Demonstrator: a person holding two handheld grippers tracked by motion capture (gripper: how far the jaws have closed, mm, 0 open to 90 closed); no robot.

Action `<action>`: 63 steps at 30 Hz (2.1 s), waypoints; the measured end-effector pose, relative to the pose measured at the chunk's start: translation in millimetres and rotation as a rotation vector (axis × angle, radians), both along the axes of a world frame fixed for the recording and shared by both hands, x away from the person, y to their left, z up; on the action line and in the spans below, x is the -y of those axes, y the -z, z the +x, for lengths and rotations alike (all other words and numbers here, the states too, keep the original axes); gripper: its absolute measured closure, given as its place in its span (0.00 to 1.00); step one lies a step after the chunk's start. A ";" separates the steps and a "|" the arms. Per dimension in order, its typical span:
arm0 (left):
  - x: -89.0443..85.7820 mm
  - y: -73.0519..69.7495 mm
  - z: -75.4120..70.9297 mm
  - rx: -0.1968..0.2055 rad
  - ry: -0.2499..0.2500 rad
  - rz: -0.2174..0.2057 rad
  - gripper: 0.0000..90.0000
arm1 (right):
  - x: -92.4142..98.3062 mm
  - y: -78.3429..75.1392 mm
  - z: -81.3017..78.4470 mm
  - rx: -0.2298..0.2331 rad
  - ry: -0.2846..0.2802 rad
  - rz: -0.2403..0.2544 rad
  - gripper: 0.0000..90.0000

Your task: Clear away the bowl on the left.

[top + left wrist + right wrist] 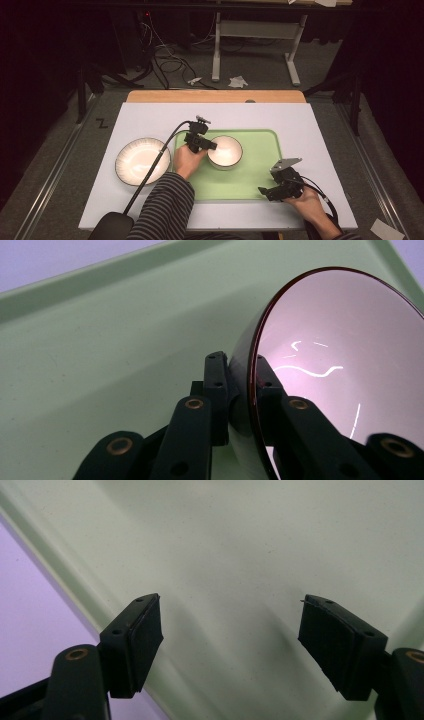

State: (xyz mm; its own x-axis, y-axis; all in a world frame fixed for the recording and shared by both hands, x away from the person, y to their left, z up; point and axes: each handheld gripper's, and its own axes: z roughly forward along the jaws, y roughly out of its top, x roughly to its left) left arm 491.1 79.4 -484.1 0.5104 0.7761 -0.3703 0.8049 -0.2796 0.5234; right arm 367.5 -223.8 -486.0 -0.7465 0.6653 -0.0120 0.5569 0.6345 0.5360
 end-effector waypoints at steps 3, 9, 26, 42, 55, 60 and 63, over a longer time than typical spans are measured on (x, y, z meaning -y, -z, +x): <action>1.2 2.1 0.3 -0.007 -0.002 0.001 0.90 | 0.1 0.4 0.5 -0.002 0.000 -0.001 0.30; 4.1 5.8 -0.8 -0.011 0.015 -0.002 0.76 | 0.6 -0.1 0.2 0.003 -0.002 -0.003 0.30; -31.3 -22.7 -21.3 0.071 -0.001 -0.005 0.54 | -0.2 0.7 0.7 -0.007 -0.004 -0.004 0.30; -43.7 -40.6 -40.4 0.120 0.028 -0.007 0.53 | -0.8 1.6 0.7 -0.011 -0.008 -0.007 0.30; -55.8 -43.7 -50.8 0.133 0.019 -0.014 0.52 | -1.5 2.0 0.8 -0.012 -0.008 -0.015 0.30; -61.1 -45.7 -55.5 0.138 0.017 -0.018 0.52 | -1.4 2.0 1.0 -0.012 -0.010 -0.007 0.30; -64.5 -48.0 -58.9 0.143 0.016 -0.019 0.52 | -1.5 1.8 0.8 -0.013 -0.006 -0.012 0.30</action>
State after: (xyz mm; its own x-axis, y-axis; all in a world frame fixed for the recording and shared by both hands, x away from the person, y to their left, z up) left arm 432.3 143.9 -436.2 0.5713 0.7611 -0.3071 0.7171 -0.2809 0.6378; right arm 368.2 -222.3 -487.7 -0.7505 0.6608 -0.0097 0.5601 0.6439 0.5211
